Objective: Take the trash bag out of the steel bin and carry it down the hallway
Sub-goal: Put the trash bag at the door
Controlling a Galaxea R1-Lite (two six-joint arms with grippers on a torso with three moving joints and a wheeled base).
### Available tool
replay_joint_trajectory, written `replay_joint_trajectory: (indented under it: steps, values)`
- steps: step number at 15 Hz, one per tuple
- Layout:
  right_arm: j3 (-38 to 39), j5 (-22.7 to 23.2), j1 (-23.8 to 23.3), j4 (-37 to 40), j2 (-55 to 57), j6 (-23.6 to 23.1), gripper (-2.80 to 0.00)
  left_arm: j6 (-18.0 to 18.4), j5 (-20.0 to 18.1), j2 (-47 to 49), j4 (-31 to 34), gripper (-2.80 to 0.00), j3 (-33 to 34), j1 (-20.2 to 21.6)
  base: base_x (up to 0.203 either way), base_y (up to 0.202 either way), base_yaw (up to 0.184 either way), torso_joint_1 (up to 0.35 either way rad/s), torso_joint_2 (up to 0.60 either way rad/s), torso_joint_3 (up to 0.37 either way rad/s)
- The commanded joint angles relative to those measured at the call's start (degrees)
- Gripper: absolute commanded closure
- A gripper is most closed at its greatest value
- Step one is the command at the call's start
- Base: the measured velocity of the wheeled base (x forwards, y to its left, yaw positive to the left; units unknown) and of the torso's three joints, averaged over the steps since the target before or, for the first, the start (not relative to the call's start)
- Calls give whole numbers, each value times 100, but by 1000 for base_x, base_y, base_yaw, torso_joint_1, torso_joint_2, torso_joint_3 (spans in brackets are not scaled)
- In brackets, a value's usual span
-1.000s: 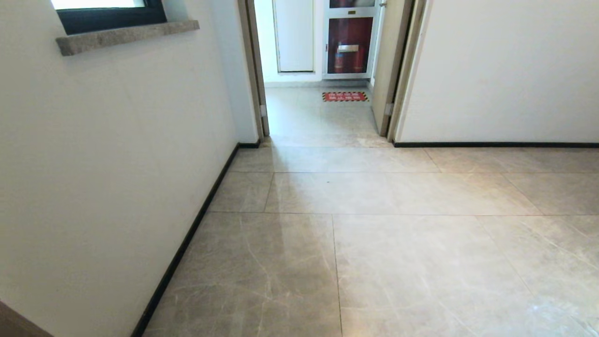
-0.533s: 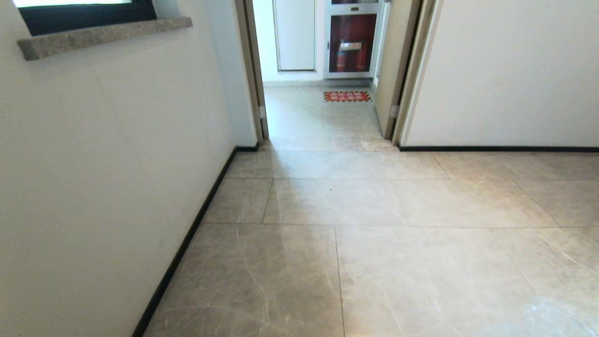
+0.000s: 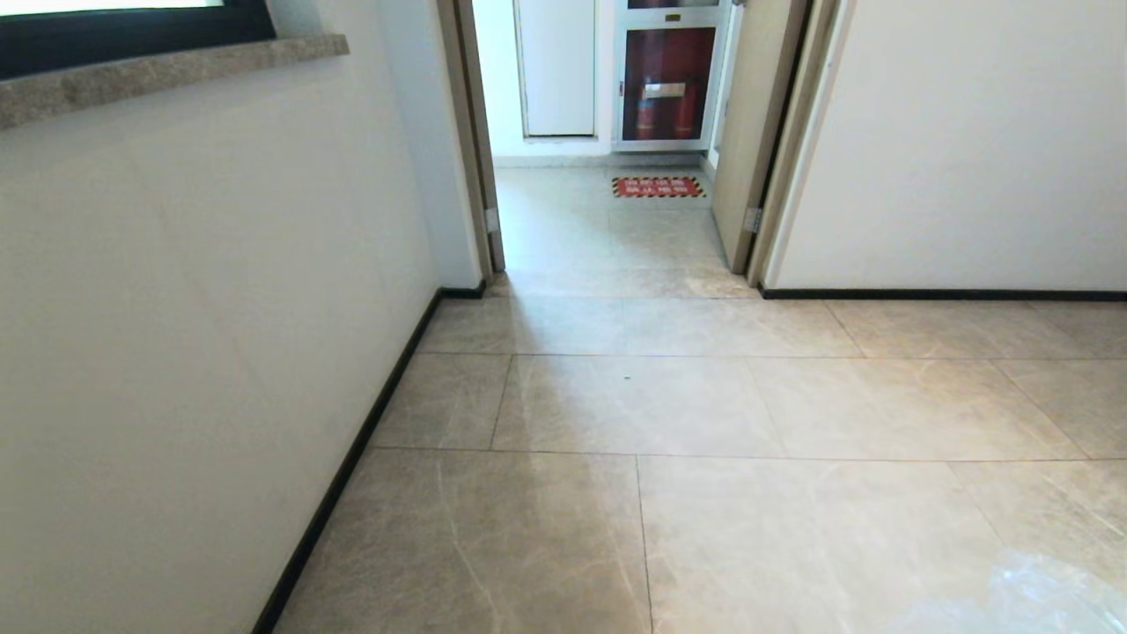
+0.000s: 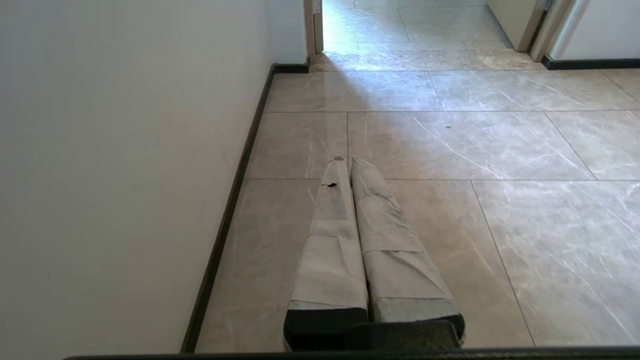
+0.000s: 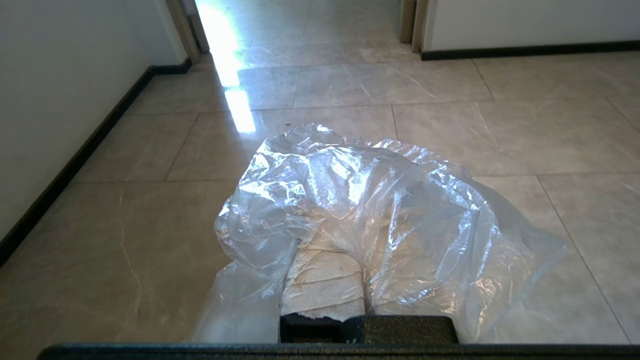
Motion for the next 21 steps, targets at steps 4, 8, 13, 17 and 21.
replay_joint_trajectory:
  steps: [4, 8, 13, 17, 21]
  values:
    - [9, 1, 2, -2, 9, 1, 0, -3, 0, 2, -2, 0, 0, 0, 194, 0, 0, 1, 4, 3]
    - [9, -6, 2, -2, 9, 1, 0, -3, 0, 2, -2, 0, 0, 0, 186, 0, 2, 0, 2, 4]
    - [9, 1, 2, -2, 9, 1, 0, -3, 0, 2, -2, 0, 0, 0, 192, 0, -1, 1, 3, 3]
    - [9, 1, 2, -2, 9, 1, 0, -2, 0, 2, -2, 0, 0, 0, 194, 0, 2, 1, 2, 1]
    - [9, -3, 2, -2, 9, 1, 0, 6, 0, 2, -2, 0, 0, 0, 194, 0, 1, 3, 4, 2]
